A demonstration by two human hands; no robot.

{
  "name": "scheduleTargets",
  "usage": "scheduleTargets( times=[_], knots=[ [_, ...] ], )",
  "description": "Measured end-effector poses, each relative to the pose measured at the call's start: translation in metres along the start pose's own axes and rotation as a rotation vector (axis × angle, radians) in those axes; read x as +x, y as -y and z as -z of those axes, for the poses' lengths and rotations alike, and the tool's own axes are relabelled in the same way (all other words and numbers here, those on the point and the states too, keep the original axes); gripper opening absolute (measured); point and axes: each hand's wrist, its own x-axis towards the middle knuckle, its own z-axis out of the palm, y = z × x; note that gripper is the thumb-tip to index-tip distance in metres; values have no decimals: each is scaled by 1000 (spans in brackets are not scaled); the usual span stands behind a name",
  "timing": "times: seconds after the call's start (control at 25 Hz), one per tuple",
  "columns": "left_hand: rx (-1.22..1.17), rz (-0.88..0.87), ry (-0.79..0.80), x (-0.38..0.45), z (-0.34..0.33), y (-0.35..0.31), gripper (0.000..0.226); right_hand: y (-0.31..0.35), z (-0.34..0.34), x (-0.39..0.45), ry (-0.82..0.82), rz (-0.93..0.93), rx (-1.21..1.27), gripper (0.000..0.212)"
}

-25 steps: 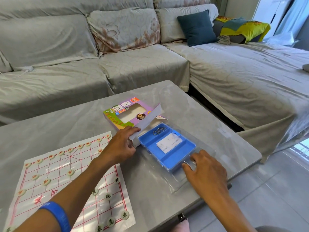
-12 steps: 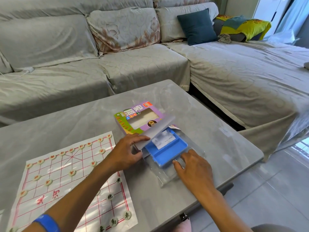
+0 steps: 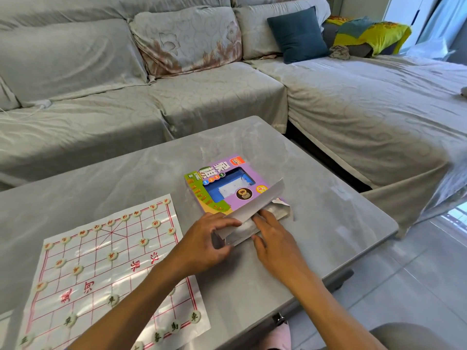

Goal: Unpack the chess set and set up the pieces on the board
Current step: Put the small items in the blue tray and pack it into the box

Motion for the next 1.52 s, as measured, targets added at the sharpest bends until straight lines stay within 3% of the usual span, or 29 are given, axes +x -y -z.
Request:
scheduleTargets(
  times=[0.08, 0.16, 0.24, 0.28, 0.36, 0.44, 0.56, 0.72, 0.96, 1.12, 1.24, 1.36, 1.52],
  knots=[
    [54, 4, -25, -3, -3, 0, 50, -3, 1, 3, -29, 5, 6, 44],
    [94, 7, -15, -7, -3, -3, 59, -7, 8, 5, -200, -79, 20, 35],
    [71, -9, 53, -14, -2, -7, 75, -16, 24, 10, -365, -251, 109, 39],
    [14, -2, 71, -17, -2, -7, 85, -25, 34, 15, -358, -336, 154, 46],
    [-27, 34, 49, -20, -4, -1, 93, -48, 50, 29, -116, -395, 149, 59],
    [155, 74, -7, -15, -10, 8, 83, -66, 60, 40, 132, -269, 95, 63],
    [336, 234, 16, -8, -19, 14, 72, -69, 60, 50, 235, -153, 100, 58],
    [56, 246, -150, -5, -15, 19, 61, -62, 45, 52, 109, -75, 101, 46],
    [-513, 302, -477, -12, 15, -1, 39, -31, 66, 55, -81, 15, 467, 24],
    [-785, 219, -492, -13, 35, -12, 43, -8, 81, 59, -194, 14, 732, 28],
    [-693, 154, -486, -13, 43, -21, 39, 1, 88, 62, -168, 1, 934, 37],
    [-474, 164, -650, -6, 43, -28, 44, 8, 86, 63, -116, 49, 957, 42],
    [-439, 134, -739, 6, 51, -30, 40, 9, 89, 66, -134, 94, 970, 39]
  ],
)
